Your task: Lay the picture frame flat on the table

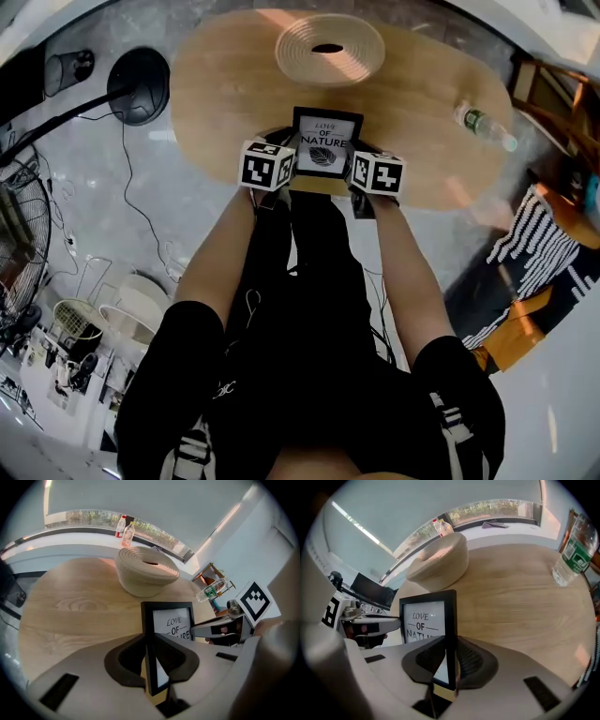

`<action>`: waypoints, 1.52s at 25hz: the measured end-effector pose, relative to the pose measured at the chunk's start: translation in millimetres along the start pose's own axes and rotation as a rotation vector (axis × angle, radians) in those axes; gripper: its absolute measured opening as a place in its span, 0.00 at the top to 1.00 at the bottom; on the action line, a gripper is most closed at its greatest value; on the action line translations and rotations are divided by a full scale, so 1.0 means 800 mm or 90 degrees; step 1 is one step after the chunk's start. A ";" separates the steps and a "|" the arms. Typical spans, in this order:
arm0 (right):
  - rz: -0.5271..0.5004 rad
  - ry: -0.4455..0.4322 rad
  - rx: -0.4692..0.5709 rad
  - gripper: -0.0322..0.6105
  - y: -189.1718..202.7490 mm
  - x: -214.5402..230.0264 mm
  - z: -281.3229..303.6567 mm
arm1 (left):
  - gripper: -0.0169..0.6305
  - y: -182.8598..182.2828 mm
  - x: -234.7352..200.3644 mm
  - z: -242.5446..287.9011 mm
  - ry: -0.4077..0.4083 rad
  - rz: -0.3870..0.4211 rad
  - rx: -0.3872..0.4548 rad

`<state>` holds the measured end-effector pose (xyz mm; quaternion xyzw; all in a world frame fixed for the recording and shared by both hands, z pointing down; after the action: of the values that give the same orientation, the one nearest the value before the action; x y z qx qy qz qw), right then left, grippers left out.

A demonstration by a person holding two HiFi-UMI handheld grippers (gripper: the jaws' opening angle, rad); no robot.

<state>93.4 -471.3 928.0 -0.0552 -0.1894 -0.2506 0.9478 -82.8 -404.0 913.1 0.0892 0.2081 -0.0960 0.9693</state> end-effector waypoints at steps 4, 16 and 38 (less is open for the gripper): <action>0.007 0.017 -0.018 0.81 -0.005 0.013 0.028 | 0.86 0.006 -0.017 0.035 0.003 -0.021 -0.020; 0.021 0.035 -0.018 0.81 -0.009 0.015 0.068 | 0.94 0.019 -0.092 0.052 -0.049 -0.102 -0.014; -0.191 0.097 0.522 0.93 0.122 -0.289 -0.360 | 0.94 0.134 0.095 -0.475 -0.128 0.099 0.418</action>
<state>52.0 -338.8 572.5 0.3724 -0.2088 -0.2930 0.8555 -137.7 -230.7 554.7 0.4020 0.0624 -0.0917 0.9089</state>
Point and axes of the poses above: the fingertips, and each gripper's own axes: z forward along the fingers, x to its right, y out of its underside, the point moved 6 cm from there along -z, backward along the fingers, and after that the axes turned 10 degrees about -x, right-handed, at the moved point
